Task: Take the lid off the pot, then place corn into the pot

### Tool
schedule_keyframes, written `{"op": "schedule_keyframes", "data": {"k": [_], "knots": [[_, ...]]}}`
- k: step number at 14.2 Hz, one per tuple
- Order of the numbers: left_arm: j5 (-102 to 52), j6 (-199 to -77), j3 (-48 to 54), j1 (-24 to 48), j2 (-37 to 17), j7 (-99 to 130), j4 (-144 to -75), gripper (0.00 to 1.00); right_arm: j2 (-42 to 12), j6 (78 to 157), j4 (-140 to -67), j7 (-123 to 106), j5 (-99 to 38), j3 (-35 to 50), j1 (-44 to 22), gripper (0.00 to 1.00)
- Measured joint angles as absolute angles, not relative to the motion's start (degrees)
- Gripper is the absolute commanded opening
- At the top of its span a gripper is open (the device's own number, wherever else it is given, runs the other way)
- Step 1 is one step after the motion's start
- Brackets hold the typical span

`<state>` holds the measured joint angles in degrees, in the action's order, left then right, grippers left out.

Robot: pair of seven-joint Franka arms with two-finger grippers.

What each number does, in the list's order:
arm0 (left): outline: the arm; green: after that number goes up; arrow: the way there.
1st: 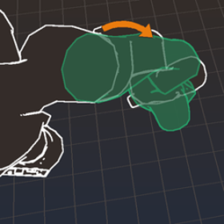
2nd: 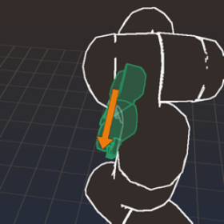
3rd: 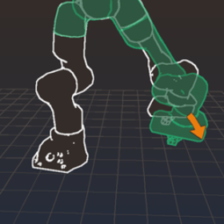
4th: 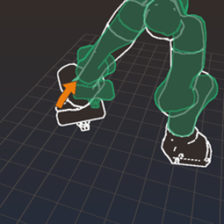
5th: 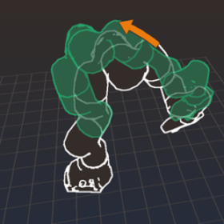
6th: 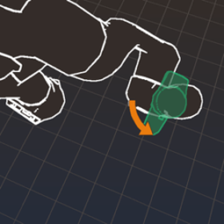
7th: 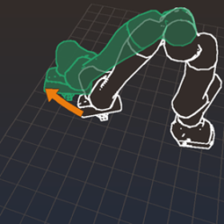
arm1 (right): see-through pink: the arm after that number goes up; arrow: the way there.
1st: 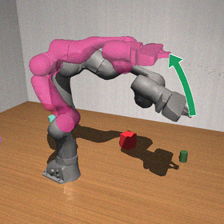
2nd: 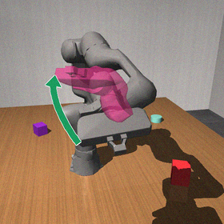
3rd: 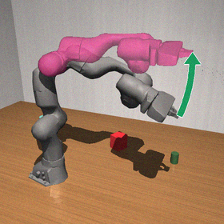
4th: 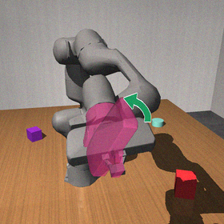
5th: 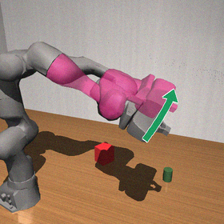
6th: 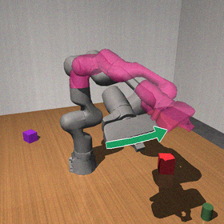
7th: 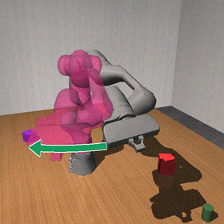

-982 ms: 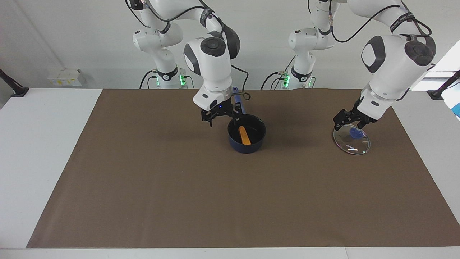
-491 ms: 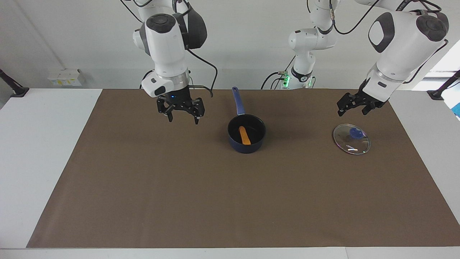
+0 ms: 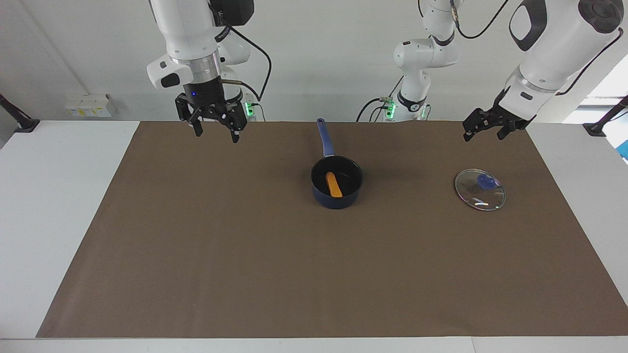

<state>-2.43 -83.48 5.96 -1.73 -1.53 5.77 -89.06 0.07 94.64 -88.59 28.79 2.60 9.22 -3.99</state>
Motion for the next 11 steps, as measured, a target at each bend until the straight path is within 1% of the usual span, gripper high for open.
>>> {"op": "schedule_keyframes", "data": {"k": [3, 5, 7, 11], "knots": [[-2.43, -80.68, 6.02, -1.73, -1.55, 5.60, -86.71, 1.00, 2.65, 92.37, -88.19, 28.06, 2.34, 8.35, -2.29, 1.00], [-2.43, -79.05, 6.04, -1.73, -1.54, 5.33, -84.95, 1.00, 3.95, 89.68, -87.09, 25.01, 0.79, 5.89, -1.42, 1.00], [-2.43, -78.82, 6.04, -1.73, -1.55, 4.34, -84.43, 1.00, 4.36, 87.11, -85.42, 19.25, 0.22, 2.45, -0.88, 1.00], [-2.43, -78.84, 5.94, -1.74, -1.54, 2.55, -84.12, 1.00, 4.70, 86.00, -84.81, 6.53, 0.23, -1.54, -0.42, 1.00]]}}
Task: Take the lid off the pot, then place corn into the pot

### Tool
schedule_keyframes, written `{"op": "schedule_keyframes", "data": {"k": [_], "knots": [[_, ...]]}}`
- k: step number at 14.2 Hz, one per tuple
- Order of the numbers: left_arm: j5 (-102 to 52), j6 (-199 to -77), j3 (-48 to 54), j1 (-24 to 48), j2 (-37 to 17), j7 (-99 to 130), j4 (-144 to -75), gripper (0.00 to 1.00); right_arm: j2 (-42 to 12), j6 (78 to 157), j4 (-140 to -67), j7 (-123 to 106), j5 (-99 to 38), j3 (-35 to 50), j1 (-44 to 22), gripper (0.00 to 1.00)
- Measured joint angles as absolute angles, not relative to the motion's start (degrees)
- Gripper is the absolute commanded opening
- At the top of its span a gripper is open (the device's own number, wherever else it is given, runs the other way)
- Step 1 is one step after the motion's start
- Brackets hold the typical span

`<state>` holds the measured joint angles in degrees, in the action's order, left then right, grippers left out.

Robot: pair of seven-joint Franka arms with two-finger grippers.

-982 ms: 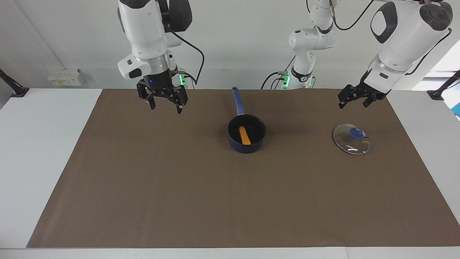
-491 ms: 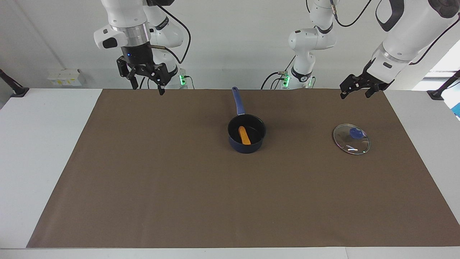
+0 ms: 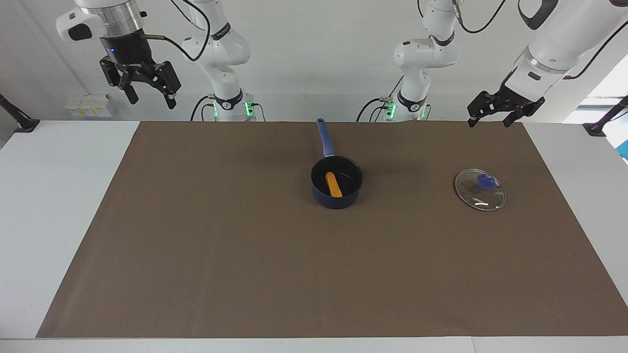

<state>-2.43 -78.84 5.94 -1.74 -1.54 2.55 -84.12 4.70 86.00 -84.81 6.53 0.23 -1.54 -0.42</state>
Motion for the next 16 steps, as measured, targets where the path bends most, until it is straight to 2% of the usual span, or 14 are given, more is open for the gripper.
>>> {"op": "schedule_keyframes", "data": {"k": [16], "knots": [[-2.44, -78.84, 5.68, -1.73, -1.30, 1.83, -84.02, 1.00, 5.27, 83.55, -87.13, 1.86, 0.23, -1.77, -0.43, 1.00]]}}
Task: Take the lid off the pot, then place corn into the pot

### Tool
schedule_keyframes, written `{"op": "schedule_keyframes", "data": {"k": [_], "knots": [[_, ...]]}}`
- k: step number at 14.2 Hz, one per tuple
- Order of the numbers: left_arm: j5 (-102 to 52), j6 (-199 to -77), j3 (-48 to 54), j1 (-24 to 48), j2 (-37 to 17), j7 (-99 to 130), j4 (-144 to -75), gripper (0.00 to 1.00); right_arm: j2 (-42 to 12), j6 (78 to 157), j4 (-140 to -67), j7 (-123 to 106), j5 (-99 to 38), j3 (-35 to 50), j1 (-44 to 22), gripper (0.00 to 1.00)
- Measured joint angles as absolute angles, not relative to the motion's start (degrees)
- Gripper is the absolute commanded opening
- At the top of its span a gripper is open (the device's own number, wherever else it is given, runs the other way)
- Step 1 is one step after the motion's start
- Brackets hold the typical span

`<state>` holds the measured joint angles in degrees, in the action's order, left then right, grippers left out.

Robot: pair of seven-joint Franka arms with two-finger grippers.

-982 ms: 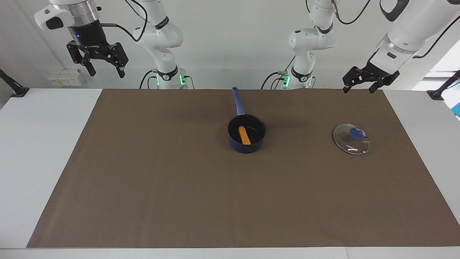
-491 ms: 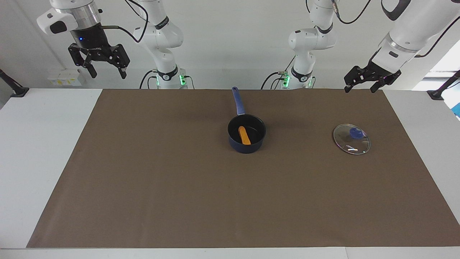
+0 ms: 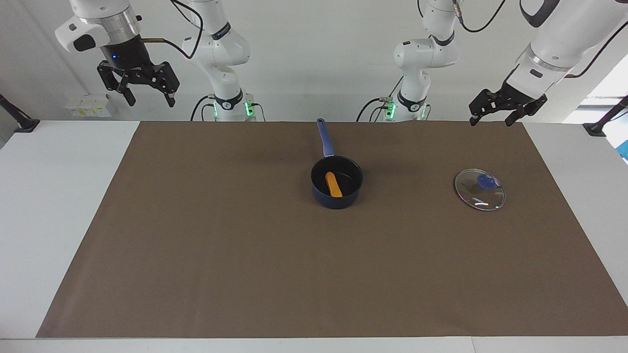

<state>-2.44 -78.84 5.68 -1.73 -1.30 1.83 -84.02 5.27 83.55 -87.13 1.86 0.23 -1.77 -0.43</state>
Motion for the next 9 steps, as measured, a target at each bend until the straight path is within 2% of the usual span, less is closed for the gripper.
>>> {"op": "schedule_keyframes", "data": {"k": [9], "knots": [[-2.44, -78.86, 5.67, -1.73, -1.30, 1.47, -84.02, 1.00, 5.81, 83.54, -88.20, 1.86, 0.23, -1.76, -0.43, 1.00]]}}
